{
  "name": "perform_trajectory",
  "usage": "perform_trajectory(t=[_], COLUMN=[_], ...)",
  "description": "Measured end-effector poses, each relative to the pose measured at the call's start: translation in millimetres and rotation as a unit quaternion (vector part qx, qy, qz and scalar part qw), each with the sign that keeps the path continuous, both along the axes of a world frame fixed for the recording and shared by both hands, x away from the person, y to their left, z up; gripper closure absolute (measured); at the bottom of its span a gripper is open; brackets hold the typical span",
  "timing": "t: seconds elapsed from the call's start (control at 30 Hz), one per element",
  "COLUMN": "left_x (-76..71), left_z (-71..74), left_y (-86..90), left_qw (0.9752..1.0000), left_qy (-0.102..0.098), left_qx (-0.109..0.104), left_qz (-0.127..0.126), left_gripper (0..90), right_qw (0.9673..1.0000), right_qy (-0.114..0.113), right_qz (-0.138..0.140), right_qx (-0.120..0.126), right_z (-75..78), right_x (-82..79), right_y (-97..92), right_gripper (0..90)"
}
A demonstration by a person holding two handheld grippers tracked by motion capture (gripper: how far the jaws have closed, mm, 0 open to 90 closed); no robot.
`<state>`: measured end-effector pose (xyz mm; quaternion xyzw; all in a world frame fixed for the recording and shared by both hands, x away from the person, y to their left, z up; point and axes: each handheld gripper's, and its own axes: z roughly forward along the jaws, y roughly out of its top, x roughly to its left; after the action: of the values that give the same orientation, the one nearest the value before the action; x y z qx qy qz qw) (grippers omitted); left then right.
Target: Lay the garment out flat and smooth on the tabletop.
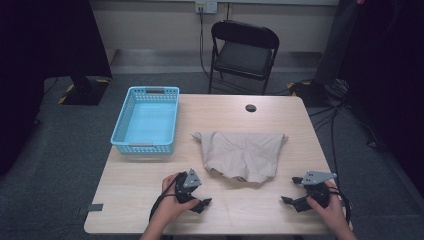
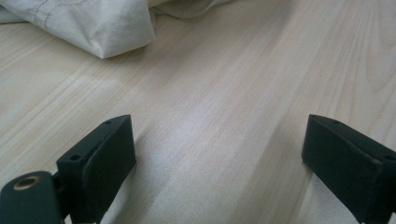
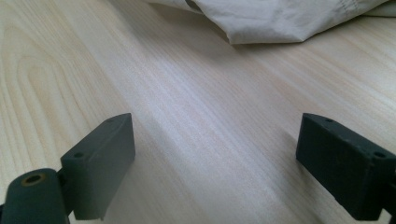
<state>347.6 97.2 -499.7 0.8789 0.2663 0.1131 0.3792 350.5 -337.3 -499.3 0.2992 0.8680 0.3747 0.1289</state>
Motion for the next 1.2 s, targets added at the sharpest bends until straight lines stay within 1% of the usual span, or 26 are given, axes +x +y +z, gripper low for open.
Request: perform_trajectory(t=[0.3, 0.63, 0.77, 0.87, 0.9, 0.97, 1.0, 1.03, 1.1, 1.13, 1.2], left_x=[0.1, 0.1, 0.9, 2.0, 3.7, 6.7, 6.7, 10.3, 13.5, 13.5, 18.6], left_z=[0.0, 0.1, 0.3, 1.2, 2.6, 3.6, 3.6, 4.2, 5.6, 5.6, 8.6], left_y=[-0.1, -0.2, -1.8, -2.8, -3.1, -2.6, -2.6, -2.3, -2.2, -2.2, -3.4], left_qw=[1.0, 1.0, 1.0, 1.0, 1.0, 0.9998, 0.9998, 0.9997, 0.9995, 0.9995, 0.9993], left_qy=[0.0, 0.0, 0.001, 0.002, 0.007, 0.012, 0.012, 0.01, 0.008, 0.008, 0.005], left_qx=[0.0, 0.0, -0.005, -0.001, -0.002, -0.012, -0.012, -0.018, -0.022, -0.022, -0.03], left_qz=[0.0, 0.001, 0.009, 0.006, 0.005, 0.008, 0.008, 0.016, 0.022, 0.022, 0.023], left_gripper=[9.1, 9.2, 11.5, 12.9, 13.6, 13.8, 13.8, 13.8, 14.3, 14.2, 14.0], right_qw=[1.0, 1.0, 1.0, 0.9999, 0.9998, 0.9998, 0.9998, 0.9997, 0.9997, 0.9997, 0.9998], right_qy=[0.0, 0.001, 0.002, 0.003, 0.0, 0.002, 0.002, 0.006, -0.001, -0.001, -0.002], right_qz=[0.001, -0.006, -0.009, -0.015, -0.019, -0.022, -0.022, -0.024, -0.023, -0.023, -0.018], right_qx=[0.0, 0.001, 0.002, 0.003, 0.002, 0.001, 0.001, 0.004, 0.005, 0.005, 0.008], right_z=[0.0, 0.1, 0.2, 0.3, 0.4, 1.3, 1.3, 2.2, 3.6, 3.6, 5.2], right_x=[0.5, 2.2, 3.3, 4.0, 4.9, 6.7, 6.7, 9.0, 9.7, 9.7, 12.3], right_y=[-0.2, 0.1, 0.0, 0.3, 0.4, 1.0, 1.0, 2.2, 4.1, 4.1, 8.9], right_gripper=[10.8, 10.8, 11.1, 11.3, 11.9, 13.5, 13.5, 13.6, 14.6, 14.6, 15.2])
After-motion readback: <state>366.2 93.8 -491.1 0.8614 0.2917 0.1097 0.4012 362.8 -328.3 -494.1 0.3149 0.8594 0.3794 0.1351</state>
